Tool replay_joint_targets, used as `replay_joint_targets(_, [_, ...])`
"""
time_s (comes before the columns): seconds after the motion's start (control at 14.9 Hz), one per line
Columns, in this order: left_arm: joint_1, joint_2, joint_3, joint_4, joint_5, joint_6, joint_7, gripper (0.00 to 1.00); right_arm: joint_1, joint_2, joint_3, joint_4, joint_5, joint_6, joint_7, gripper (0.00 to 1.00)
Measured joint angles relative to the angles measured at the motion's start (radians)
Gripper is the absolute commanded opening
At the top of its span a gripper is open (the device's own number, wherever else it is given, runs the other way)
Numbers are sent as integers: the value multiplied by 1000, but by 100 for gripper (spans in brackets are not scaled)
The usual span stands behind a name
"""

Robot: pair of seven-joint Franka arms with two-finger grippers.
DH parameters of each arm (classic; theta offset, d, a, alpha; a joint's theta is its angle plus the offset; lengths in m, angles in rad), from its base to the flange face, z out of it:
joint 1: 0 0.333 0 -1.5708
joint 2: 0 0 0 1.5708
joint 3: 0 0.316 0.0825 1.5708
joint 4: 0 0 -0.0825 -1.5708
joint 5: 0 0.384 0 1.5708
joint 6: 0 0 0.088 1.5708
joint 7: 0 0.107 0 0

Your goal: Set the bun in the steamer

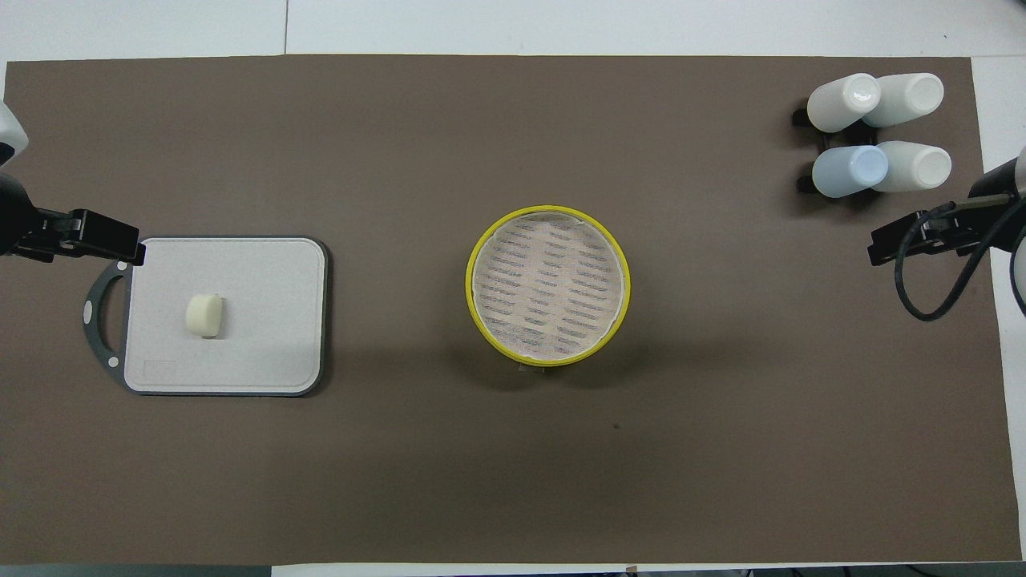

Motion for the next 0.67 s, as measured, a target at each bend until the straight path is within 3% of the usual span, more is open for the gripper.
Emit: replay_joint_targets(0.67, [-1, -10, 60, -49, 1, 4, -2, 100, -4, 0, 0, -6, 0, 0, 68, 100])
